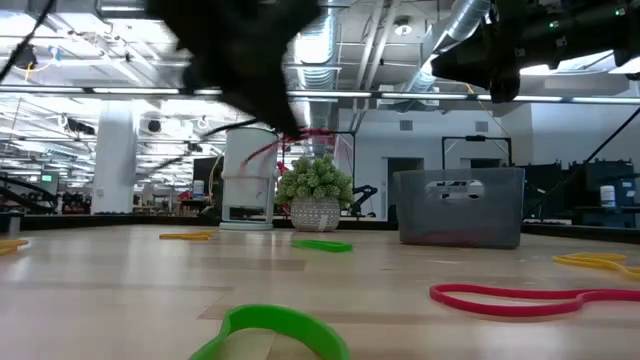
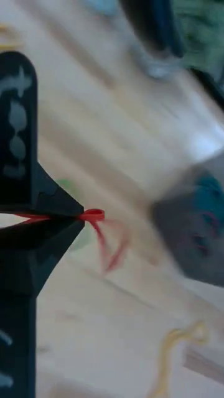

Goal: Pick and place items into bin
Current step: Put the red rubber band into the black bin

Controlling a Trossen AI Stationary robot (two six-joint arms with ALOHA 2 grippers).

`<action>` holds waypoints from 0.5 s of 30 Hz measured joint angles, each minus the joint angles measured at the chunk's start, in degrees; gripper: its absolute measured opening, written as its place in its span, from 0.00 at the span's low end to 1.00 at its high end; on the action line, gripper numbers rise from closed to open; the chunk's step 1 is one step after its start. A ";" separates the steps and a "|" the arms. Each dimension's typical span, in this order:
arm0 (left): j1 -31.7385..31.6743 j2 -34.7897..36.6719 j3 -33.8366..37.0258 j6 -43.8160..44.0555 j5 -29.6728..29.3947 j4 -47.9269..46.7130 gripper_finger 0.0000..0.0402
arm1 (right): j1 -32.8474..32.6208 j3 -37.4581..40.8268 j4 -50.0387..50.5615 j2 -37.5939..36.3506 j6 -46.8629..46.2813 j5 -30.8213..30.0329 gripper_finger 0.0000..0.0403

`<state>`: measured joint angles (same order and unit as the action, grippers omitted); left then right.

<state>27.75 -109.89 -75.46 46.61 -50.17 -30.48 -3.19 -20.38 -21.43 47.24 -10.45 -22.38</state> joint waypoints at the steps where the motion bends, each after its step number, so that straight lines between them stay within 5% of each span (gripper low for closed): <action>1: -2.31 0.03 -0.38 -5.12 1.44 3.40 0.00 | -0.20 0.00 0.16 0.00 -0.03 -0.06 0.19; 7: -14.26 0.03 -0.52 -29.07 20.59 28.61 0.00 | -1.89 0.00 4.41 -2.27 -0.10 -4.29 0.19; 15: -24.55 0.03 -0.52 -44.86 40.51 39.13 0.00 | -8.51 0.00 18.34 -11.76 -3.14 -19.61 0.19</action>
<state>3.20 -109.86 -75.99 1.75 -9.65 8.65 -11.70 -20.38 -3.09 35.48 -13.59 -42.00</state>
